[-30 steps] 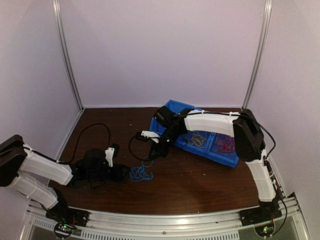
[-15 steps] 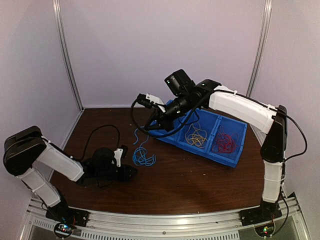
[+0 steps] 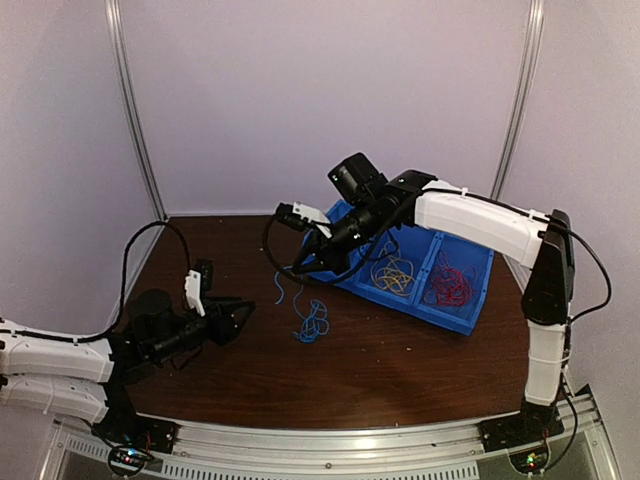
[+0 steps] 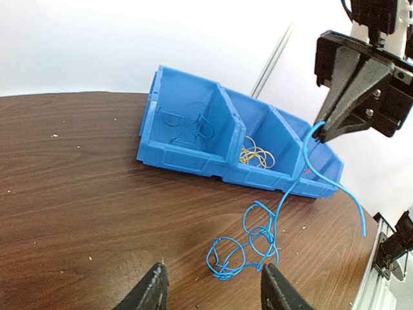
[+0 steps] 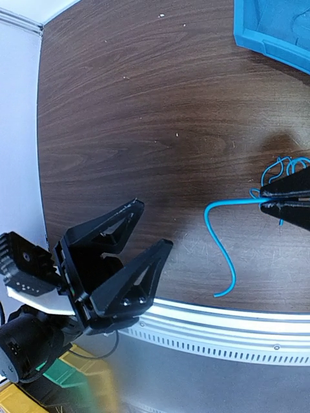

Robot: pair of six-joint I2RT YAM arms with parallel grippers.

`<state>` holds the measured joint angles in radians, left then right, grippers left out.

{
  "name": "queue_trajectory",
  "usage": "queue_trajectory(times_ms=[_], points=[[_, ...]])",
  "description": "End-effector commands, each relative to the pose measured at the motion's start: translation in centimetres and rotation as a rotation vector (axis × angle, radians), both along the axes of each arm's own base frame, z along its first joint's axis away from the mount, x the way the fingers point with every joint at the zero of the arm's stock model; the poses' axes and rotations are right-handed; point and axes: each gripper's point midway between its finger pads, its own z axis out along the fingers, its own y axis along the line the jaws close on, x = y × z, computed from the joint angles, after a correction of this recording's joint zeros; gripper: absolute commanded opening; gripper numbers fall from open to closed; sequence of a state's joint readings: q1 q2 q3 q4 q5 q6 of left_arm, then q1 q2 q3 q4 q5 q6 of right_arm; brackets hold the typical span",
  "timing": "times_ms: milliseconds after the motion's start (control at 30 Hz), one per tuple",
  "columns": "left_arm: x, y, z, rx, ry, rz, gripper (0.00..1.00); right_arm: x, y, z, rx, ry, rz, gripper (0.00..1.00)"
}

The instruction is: Untangle the cables

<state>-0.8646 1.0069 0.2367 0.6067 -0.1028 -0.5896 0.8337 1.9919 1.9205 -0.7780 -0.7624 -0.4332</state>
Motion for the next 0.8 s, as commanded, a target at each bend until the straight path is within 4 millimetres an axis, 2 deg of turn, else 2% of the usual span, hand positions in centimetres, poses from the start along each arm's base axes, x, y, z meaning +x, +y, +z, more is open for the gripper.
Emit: queue_trajectory(times_ms=[0, 100, 200, 267, 333, 433, 533, 633, 700, 767], points=[[-1.2, -1.9, 2.3, 0.009, -0.142, -0.12, 0.51, 0.7, 0.8, 0.5, 0.035, 0.009, -0.019, 0.0], [-2.4, -3.9, 3.5, -0.028, -0.226, -0.226, 0.5, 0.4, 1.3, 1.8, 0.08, 0.041, -0.01, 0.0], [-1.6, -5.1, 4.2, -0.044, -0.264, -0.219, 0.51, -0.3, 1.7, 3.1, 0.119, 0.082, 0.013, 0.0], [-0.2, -6.3, 4.9, -0.039, -0.287, -0.201, 0.48, -0.8, 1.8, 3.8, 0.14, 0.111, 0.03, 0.0], [1.0, -7.9, 4.8, -0.02, -0.295, -0.204, 0.38, -1.2, 1.9, 4.1, 0.153, 0.122, 0.046, 0.0], [3.0, -9.6, 3.5, -0.003, -0.25, -0.18, 0.24, -1.3, 1.8, 4.5, 0.158, 0.117, 0.047, 0.0], [3.2, -10.4, 1.9, -0.034, -0.219, -0.194, 0.14, -1.5, 1.4, 5.9, 0.171, 0.085, 0.049, 0.0], [2.9, -10.3, -0.1, -0.054, -0.173, -0.202, 0.05, -1.3, 0.5, 8.9, 0.215, 0.001, 0.041, 0.0], [2.5, -9.9, -1.5, -0.068, -0.14, -0.201, 0.0, -0.4, -0.3, 12.3, 0.29, -0.049, 0.017, 0.0], [2.0, -9.6, -3.0, -0.074, -0.098, -0.215, 0.0, 0.4, -1.3, 15.9, 0.368, -0.086, 0.003, 0.0]])
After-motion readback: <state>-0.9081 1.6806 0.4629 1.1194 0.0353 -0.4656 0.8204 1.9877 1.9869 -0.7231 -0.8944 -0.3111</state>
